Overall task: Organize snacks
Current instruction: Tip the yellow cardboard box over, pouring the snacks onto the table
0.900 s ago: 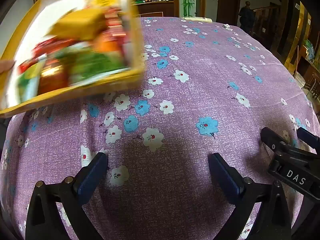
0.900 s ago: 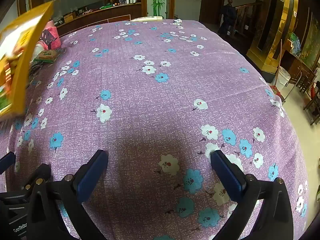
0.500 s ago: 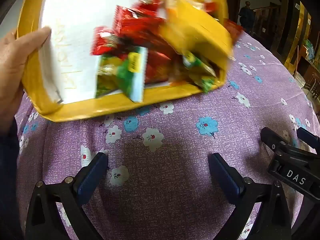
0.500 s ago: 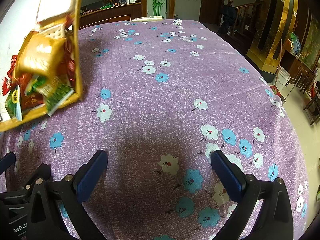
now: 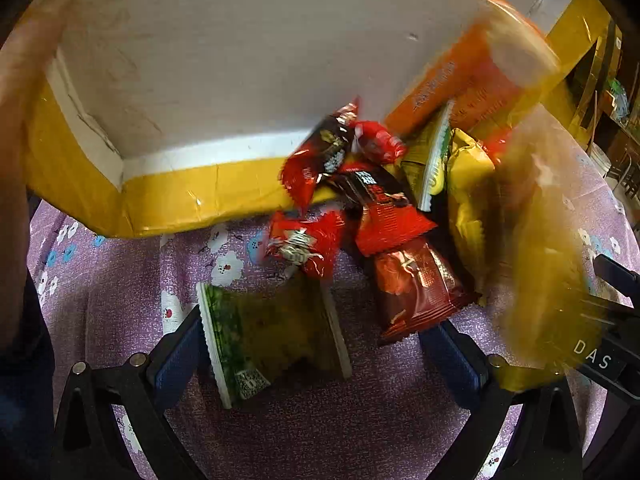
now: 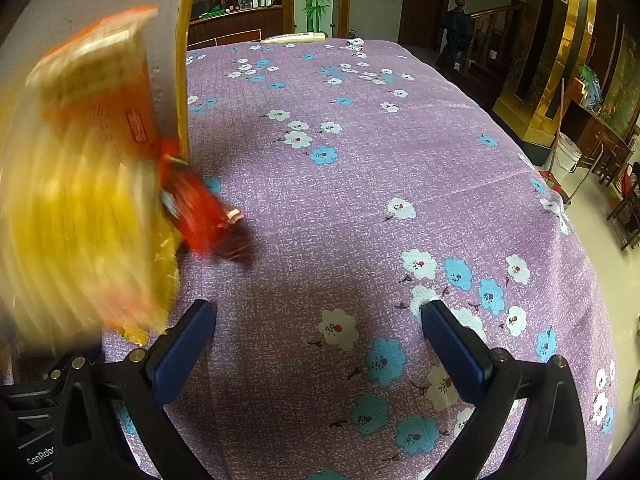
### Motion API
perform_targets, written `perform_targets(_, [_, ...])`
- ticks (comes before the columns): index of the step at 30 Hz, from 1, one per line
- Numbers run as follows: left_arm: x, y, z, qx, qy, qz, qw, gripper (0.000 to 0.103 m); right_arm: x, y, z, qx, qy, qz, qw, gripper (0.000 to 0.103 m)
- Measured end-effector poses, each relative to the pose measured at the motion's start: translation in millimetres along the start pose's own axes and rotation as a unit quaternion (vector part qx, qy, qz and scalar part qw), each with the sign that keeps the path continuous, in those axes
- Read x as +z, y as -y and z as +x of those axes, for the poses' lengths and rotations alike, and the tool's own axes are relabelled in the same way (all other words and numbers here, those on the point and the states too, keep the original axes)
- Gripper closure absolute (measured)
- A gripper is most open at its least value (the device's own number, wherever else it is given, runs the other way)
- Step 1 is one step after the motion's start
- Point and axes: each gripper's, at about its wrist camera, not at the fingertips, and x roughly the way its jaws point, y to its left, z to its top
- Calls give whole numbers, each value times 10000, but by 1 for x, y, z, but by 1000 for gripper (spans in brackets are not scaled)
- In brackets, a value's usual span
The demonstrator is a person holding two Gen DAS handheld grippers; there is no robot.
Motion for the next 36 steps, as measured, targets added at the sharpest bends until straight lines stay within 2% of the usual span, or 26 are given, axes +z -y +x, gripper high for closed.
perform_targets(4, [2,11,1,0,-1,1,10000,0,-1,1,-1,-2,0,-1,10000,0])
perform_targets(36, [2,10,-4,0,2,-1,10000,0,-1,0,0,0,-4,-2,10000,0])
